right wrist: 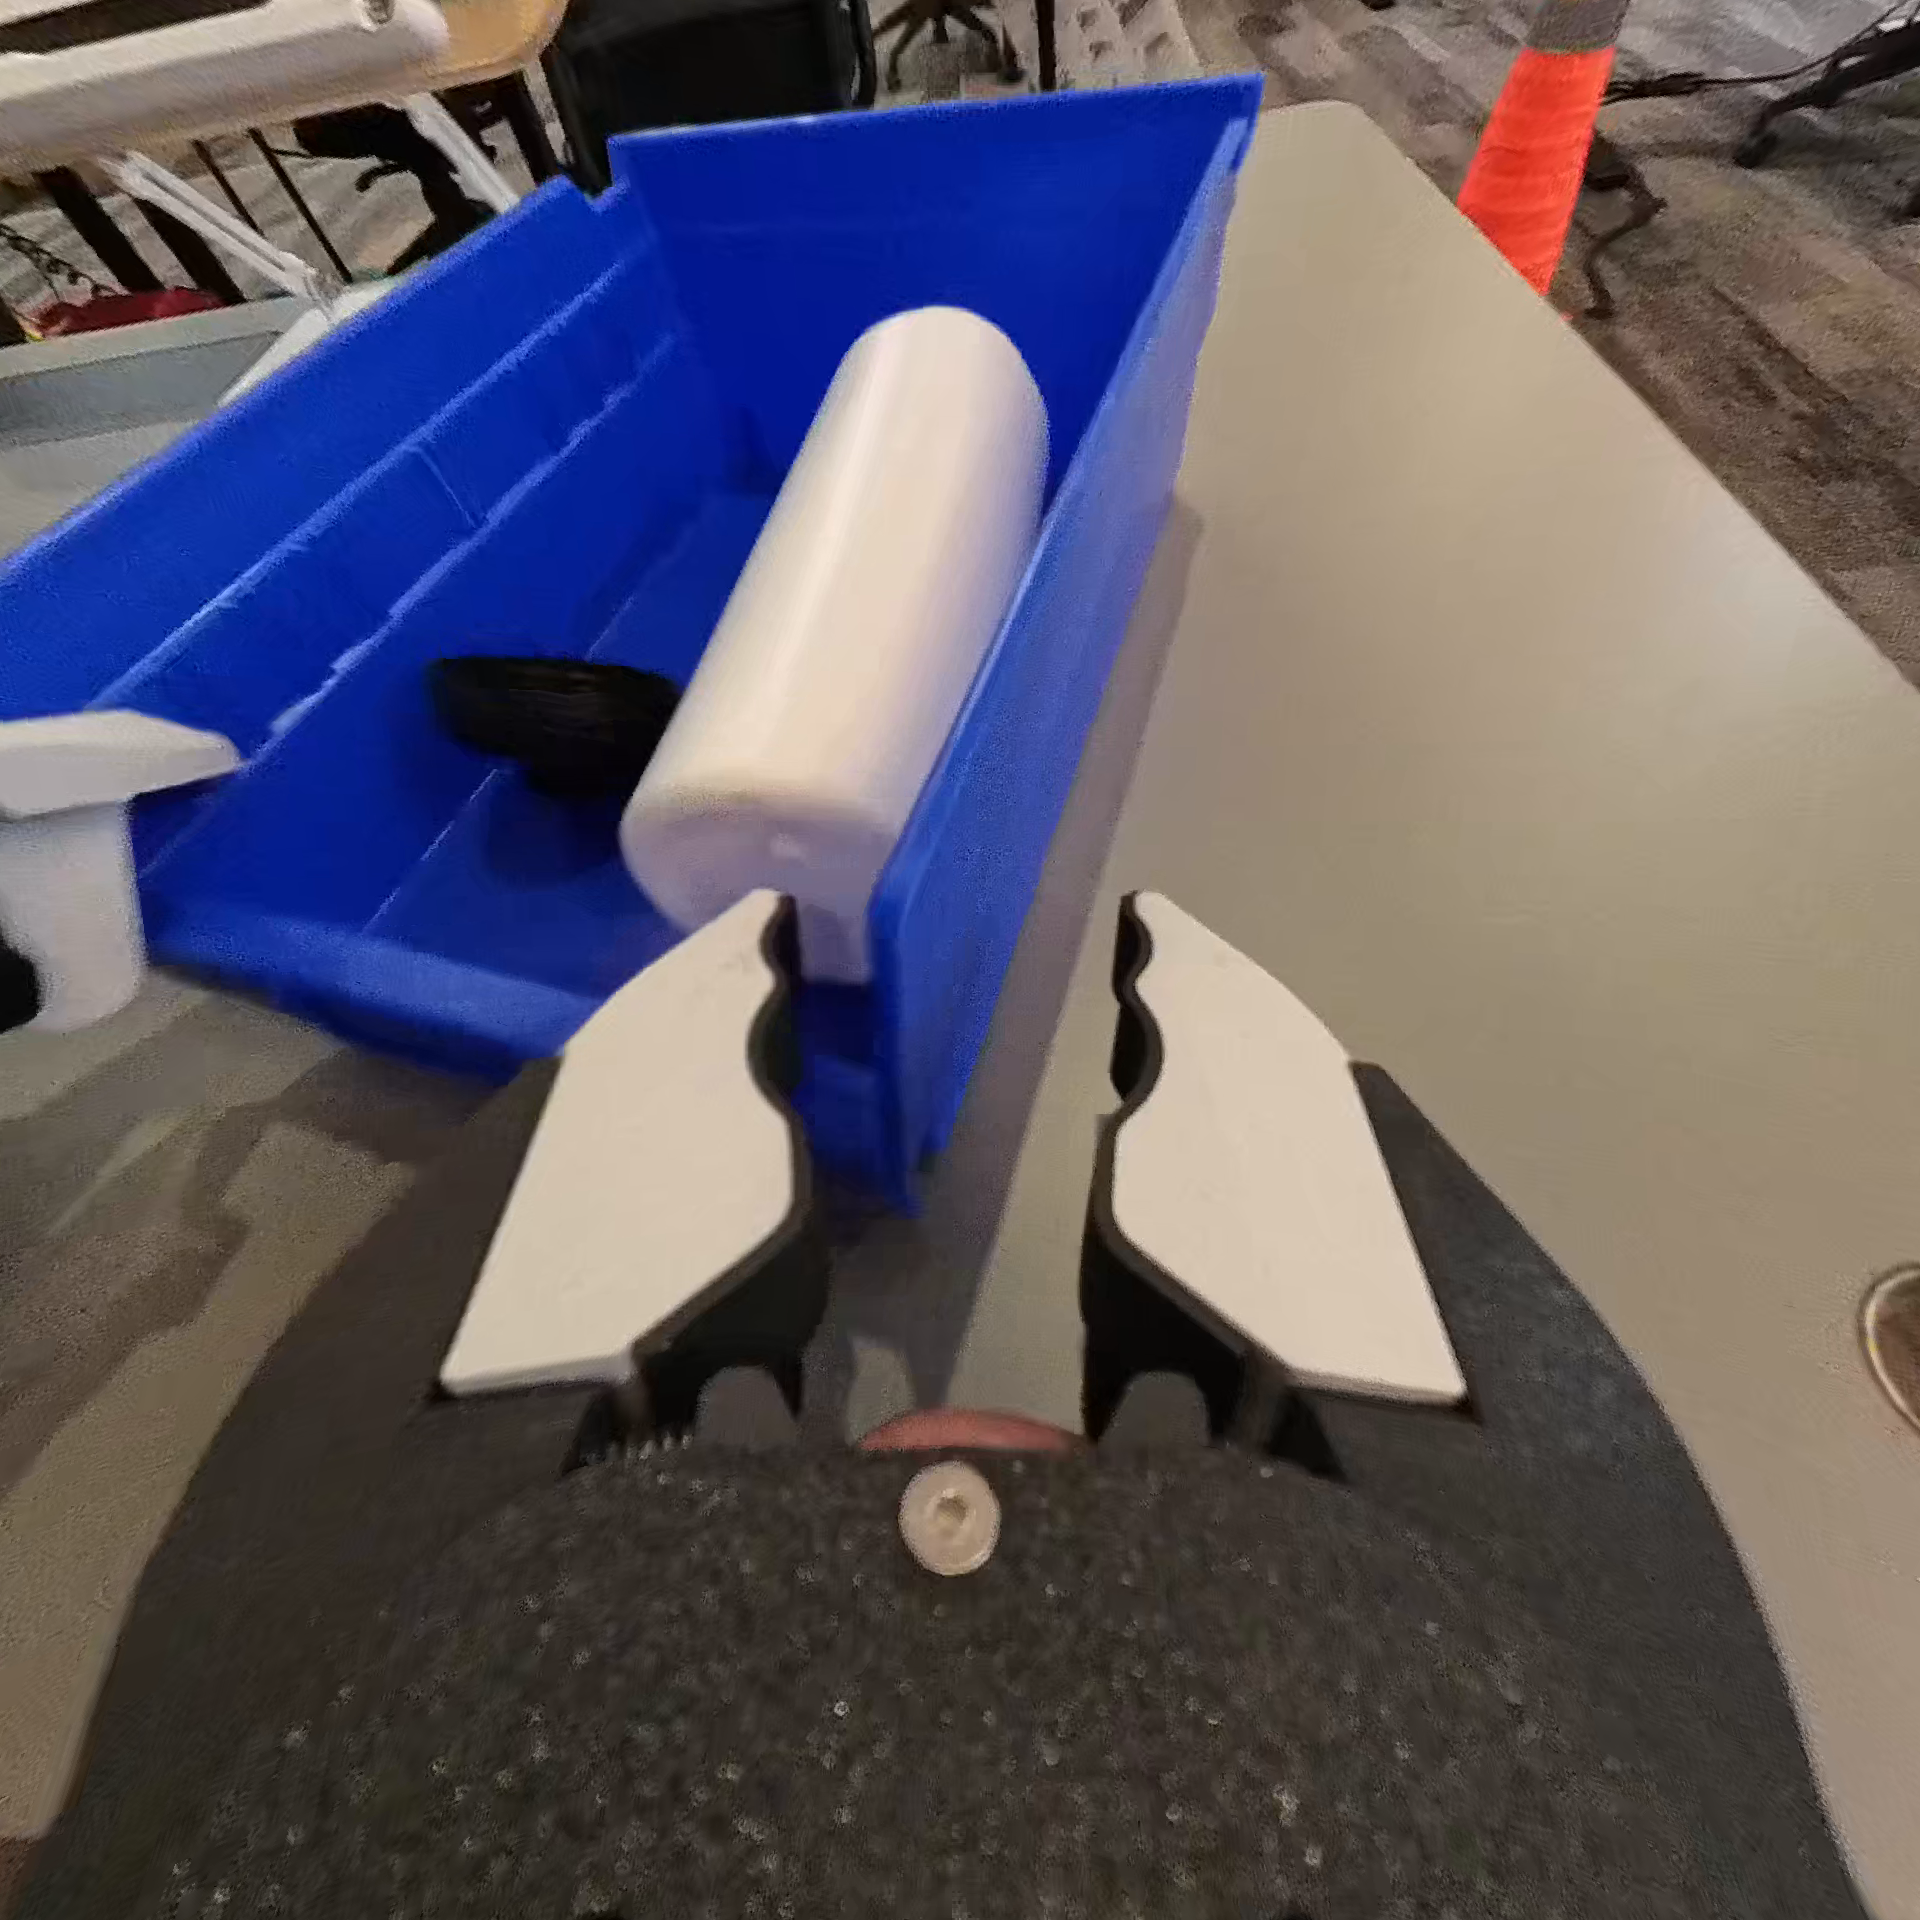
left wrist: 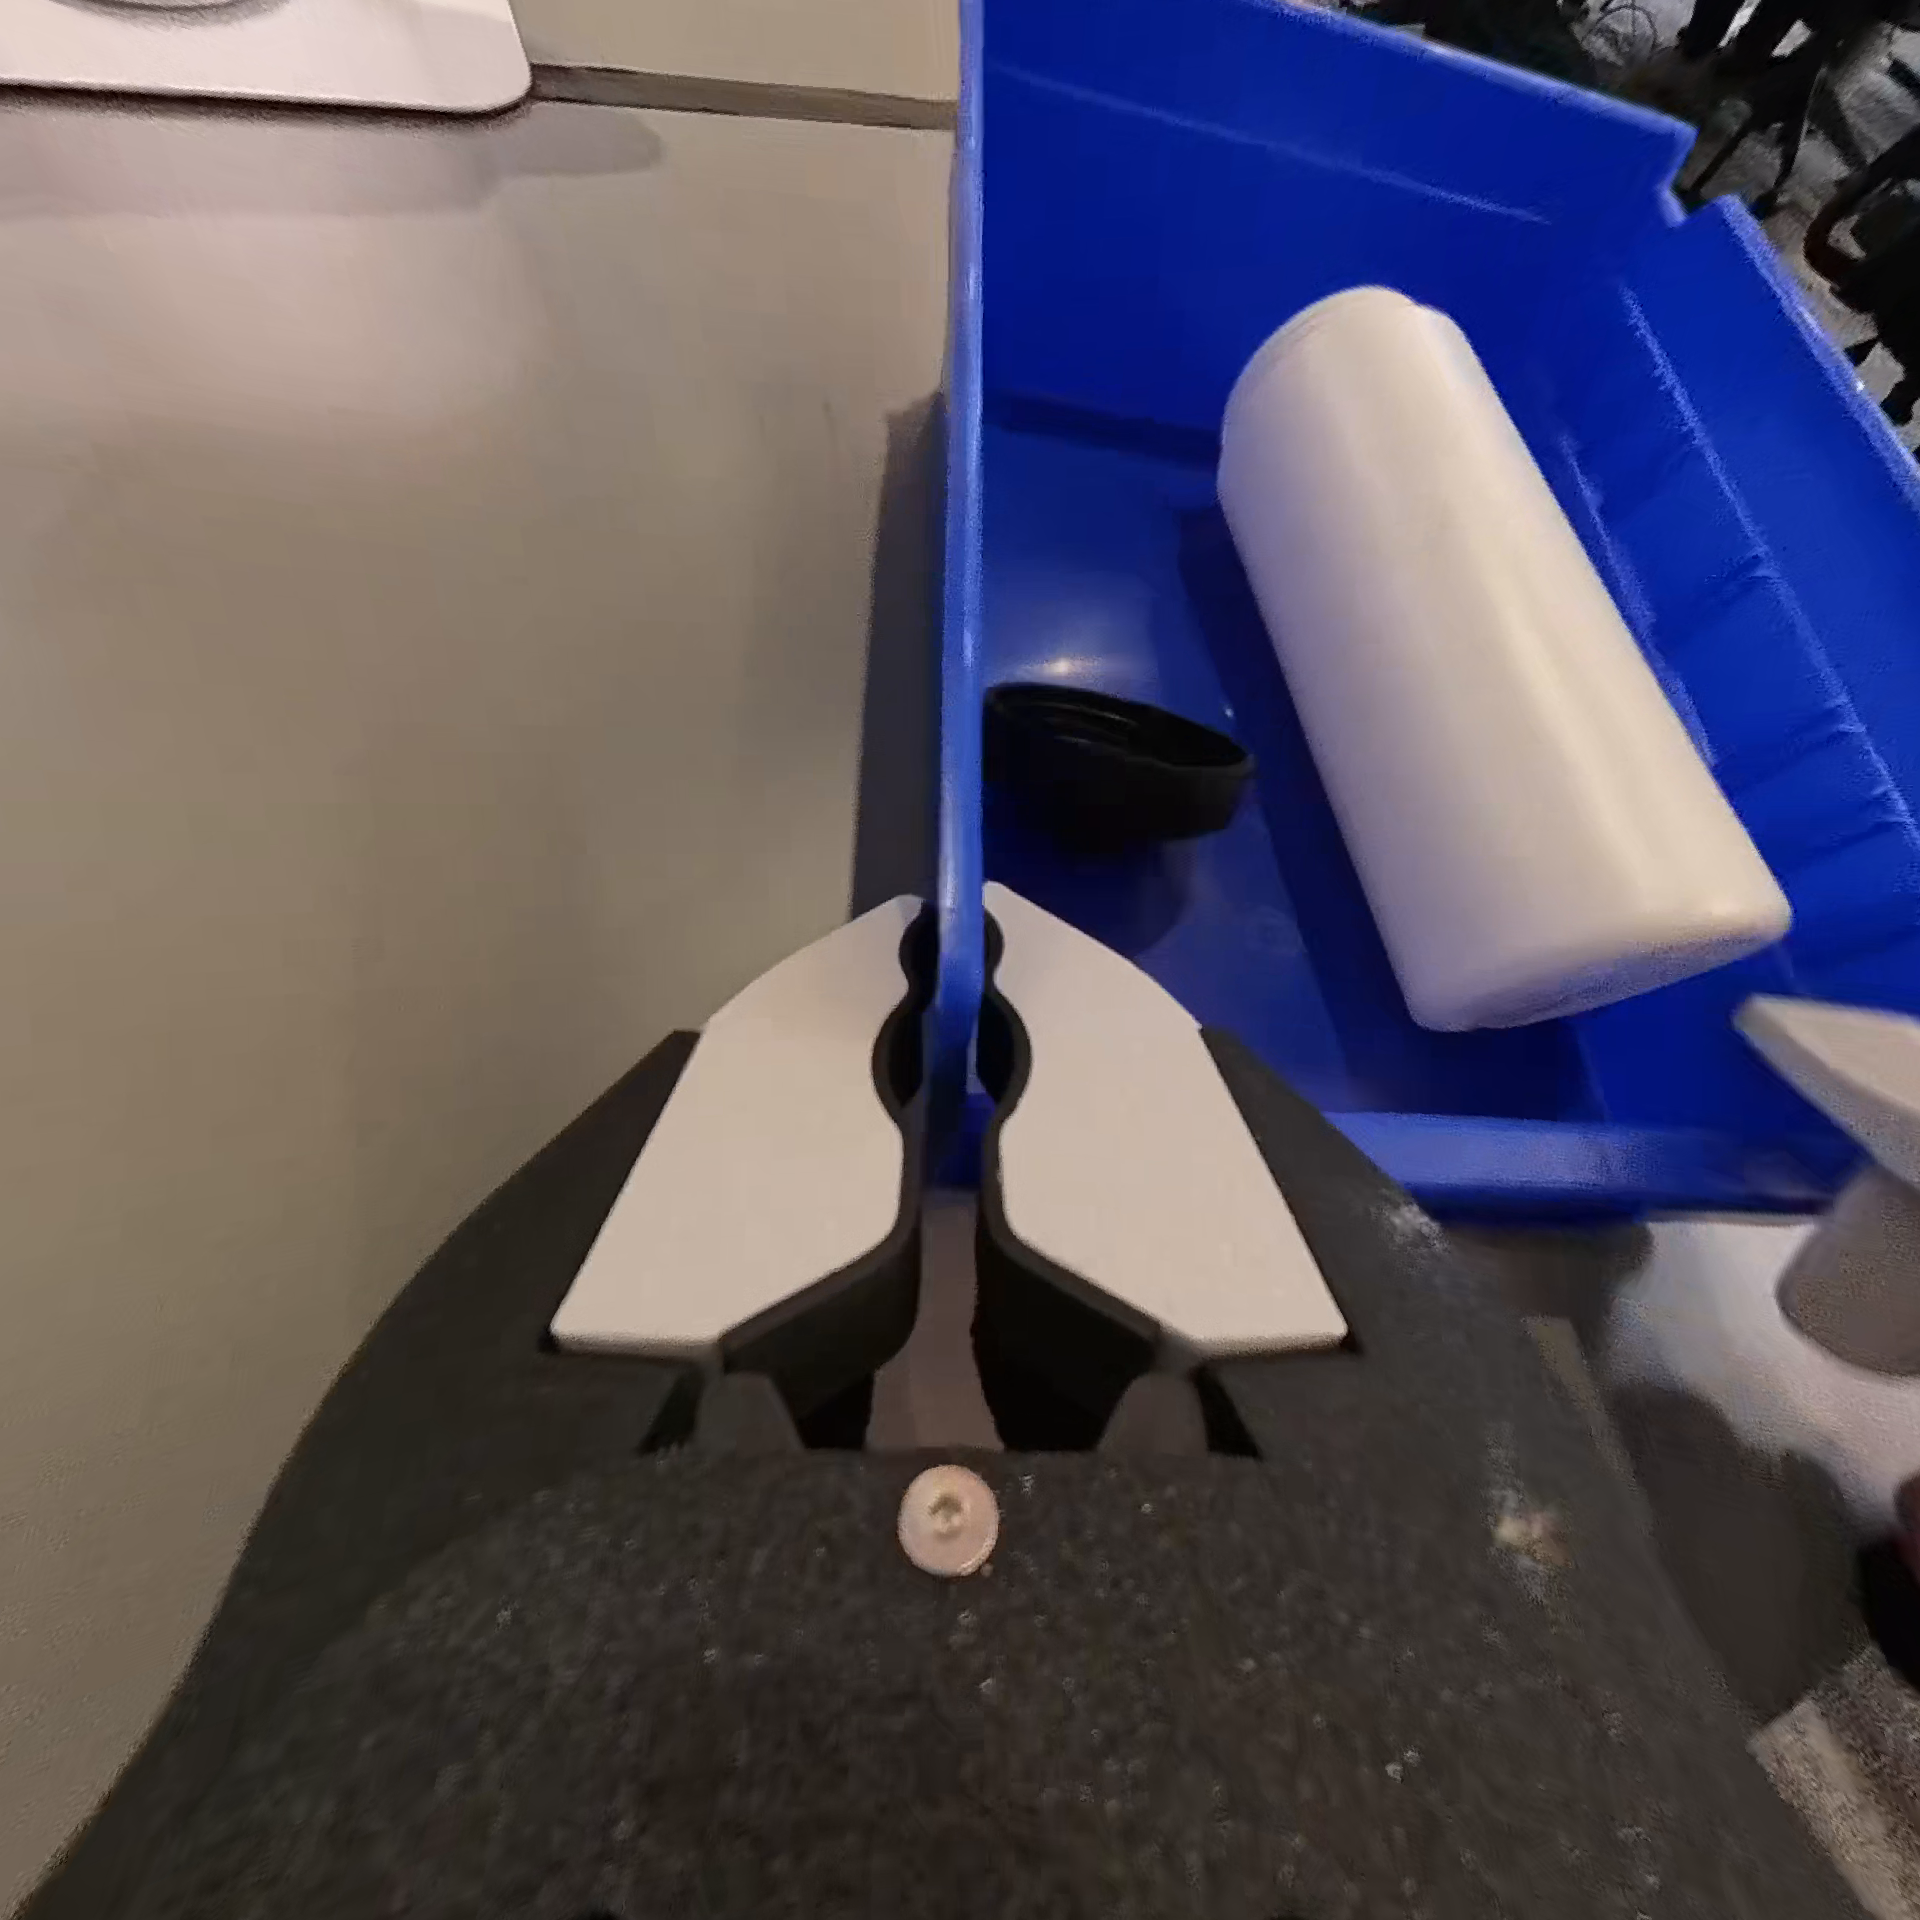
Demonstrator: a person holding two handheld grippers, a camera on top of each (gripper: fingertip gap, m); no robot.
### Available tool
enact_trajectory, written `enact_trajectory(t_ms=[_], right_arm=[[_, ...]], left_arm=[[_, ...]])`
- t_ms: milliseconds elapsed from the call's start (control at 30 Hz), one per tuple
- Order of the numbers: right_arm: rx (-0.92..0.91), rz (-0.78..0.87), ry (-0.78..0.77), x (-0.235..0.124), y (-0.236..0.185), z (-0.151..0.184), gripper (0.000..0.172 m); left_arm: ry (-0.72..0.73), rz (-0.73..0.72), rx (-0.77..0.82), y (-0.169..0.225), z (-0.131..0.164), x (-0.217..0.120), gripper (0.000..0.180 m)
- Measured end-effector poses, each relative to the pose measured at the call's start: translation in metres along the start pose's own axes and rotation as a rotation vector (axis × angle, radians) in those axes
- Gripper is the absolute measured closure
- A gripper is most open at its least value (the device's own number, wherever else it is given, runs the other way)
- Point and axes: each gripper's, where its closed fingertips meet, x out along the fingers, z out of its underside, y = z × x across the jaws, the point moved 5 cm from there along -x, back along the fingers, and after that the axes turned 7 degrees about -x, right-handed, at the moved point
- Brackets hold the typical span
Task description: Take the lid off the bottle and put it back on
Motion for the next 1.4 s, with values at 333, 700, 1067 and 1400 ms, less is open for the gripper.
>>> enact_trajectory(t_ms=[333, 700, 1067, 1400], right_arm=[[-0.029, -0.054, 0.068, -0.003, -0.067, -0.028, 0.167], [-0.063, -0.221, 0.100, 0.059, -0.224, -0.064, 0.168], [-0.081, -0.415, 0.023, 0.083, -0.266, -0.040, 0.147], [-0.272, -0.648, 0.215, -0.004, -0.280, -0.024, 0.114]], left_arm=[[0.125, -0.121, 0.042, -0.058, 0.005, -0.069, 0.177], [0.181, -0.339, -0.018, -0.202, -0.038, -0.121, 0.177], [0.099, -0.104, -0.213, -0.249, -0.032, -0.121, 0.146], [0.080, -0.506, -0.108, -0.421, -0.089, -0.207, 0.093]])
